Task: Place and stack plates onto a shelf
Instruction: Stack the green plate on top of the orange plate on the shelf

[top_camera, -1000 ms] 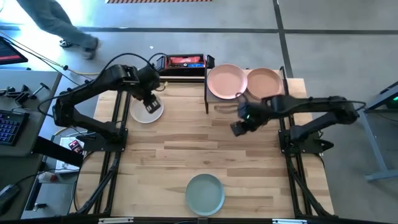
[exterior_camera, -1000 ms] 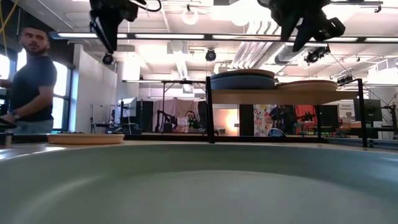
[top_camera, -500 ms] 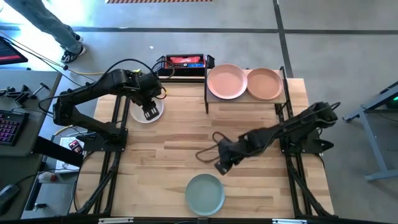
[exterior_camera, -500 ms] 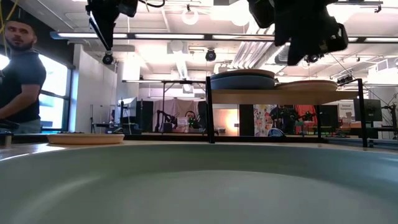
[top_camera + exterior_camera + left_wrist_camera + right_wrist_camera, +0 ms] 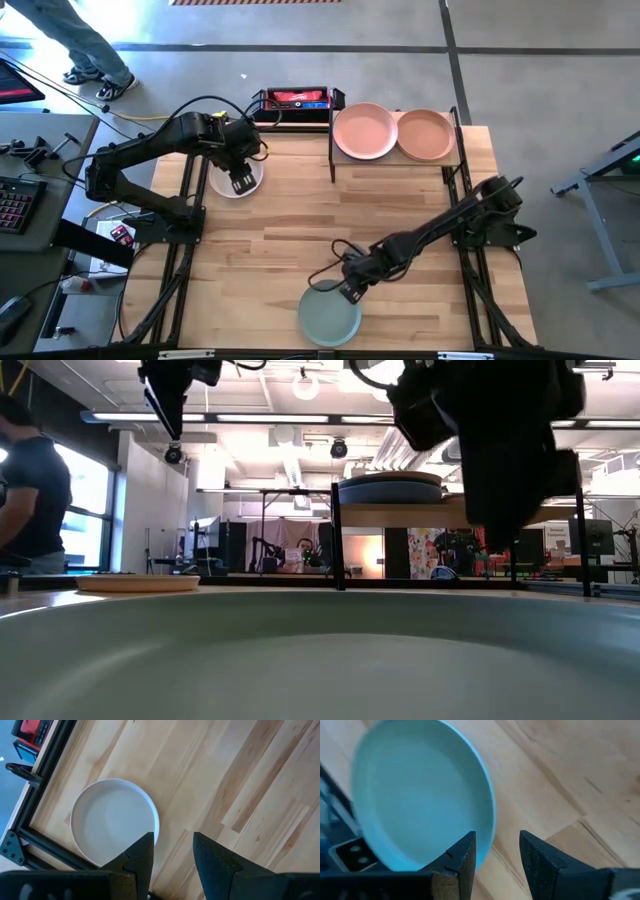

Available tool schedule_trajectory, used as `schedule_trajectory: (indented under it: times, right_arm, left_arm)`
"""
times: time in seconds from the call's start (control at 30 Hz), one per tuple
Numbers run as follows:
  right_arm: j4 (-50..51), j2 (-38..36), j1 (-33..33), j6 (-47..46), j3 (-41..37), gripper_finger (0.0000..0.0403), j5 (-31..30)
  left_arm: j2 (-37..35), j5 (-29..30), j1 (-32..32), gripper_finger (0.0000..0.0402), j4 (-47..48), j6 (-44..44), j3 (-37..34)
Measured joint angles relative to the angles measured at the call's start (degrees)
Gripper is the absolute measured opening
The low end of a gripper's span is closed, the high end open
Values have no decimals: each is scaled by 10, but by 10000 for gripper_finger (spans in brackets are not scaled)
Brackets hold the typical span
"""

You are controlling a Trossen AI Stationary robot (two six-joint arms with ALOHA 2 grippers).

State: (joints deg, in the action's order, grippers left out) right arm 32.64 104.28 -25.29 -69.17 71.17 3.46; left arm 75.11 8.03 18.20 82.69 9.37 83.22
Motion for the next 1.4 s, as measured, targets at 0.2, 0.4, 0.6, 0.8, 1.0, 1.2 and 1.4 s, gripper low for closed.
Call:
schedule_trajectory:
  times: [0.2,0.4,0.6,0.8,1.0,1.2,1.4]
  right_arm:
    - [-22,30,-12,0,0,130,0]
    - [-43,55,-24,0,0,130,-14]
    - [-60,74,-29,-11,0,130,-13]
    - [-59,75,-29,-26,0,110,-20]
    - [-59,75,-29,-29,0,58,-23]
    - [-60,75,-28,-51,0,6,-21]
    - [-42,73,-28,-69,5,1,-19]
  left_arm:
    - [0,0,0,127,-5,0,0]
    - [0,0,0,127,-22,10,0]
    - [0,0,0,127,-34,10,0]
    - [0,1,0,127,-40,10,0]
    - [0,1,0,127,-53,4,0]
    - [0,1,0,127,-64,0,0]
    - [0,1,0,127,-64,-1,0]
